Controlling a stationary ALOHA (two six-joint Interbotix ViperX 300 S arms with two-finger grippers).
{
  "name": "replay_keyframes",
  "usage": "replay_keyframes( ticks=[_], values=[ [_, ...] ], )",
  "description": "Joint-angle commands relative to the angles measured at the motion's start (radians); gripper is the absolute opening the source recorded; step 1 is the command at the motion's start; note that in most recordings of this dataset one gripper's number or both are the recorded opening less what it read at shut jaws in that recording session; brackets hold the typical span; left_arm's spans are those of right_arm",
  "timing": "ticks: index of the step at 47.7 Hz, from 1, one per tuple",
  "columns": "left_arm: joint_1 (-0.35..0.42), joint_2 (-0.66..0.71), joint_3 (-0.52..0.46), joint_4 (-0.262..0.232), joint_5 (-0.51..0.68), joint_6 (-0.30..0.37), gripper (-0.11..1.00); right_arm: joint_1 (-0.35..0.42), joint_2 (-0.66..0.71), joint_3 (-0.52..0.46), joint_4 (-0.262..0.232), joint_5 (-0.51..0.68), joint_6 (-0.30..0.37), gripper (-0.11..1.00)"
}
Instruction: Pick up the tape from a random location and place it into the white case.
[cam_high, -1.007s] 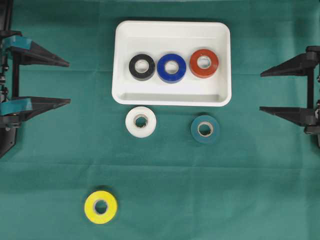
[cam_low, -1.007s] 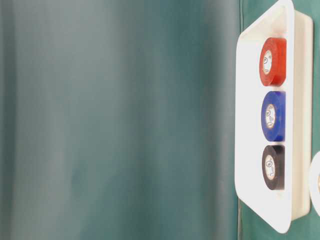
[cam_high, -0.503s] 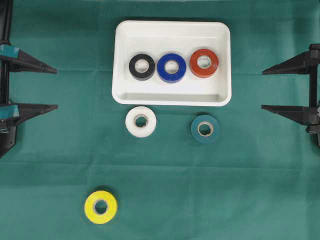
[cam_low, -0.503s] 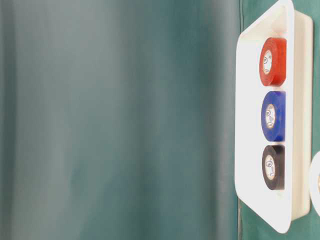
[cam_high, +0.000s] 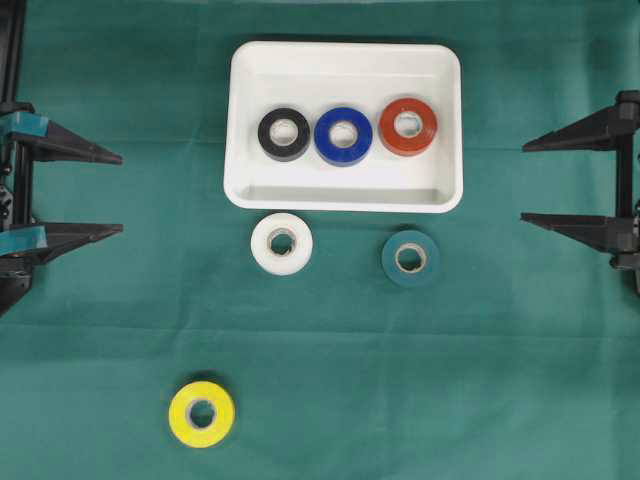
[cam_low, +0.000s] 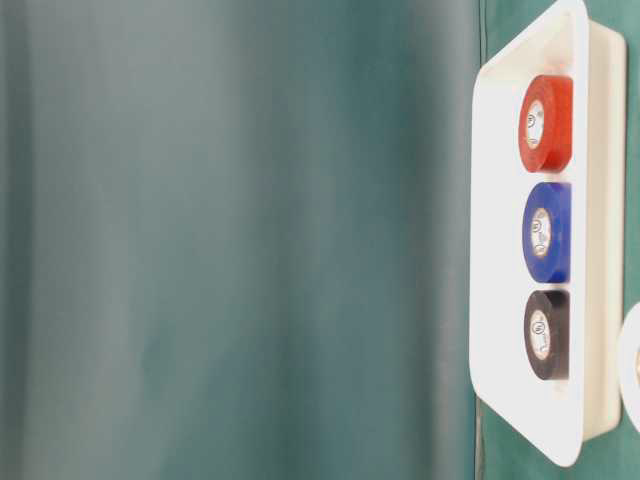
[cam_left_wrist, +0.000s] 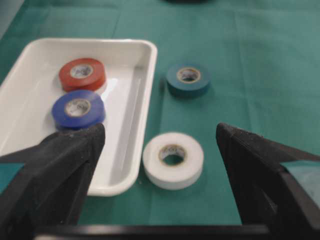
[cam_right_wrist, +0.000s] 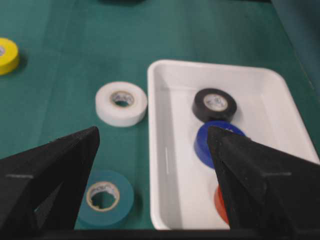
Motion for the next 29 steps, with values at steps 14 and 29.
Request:
replay_keyframes(
  ticks=[14,29],
  values=[
    [-0.003,0.015,0.009,-0.002,-0.031,-0.002,0.94,0.000,0.011,-0.002,-0.003,-0.021,0.000,0.84],
    [-0.003,0.015,0.009,-0.002,-0.025,-0.002,0.94,0.000,0.021,-0.002,-0.003,-0.021,0.000,0.84]
  ],
)
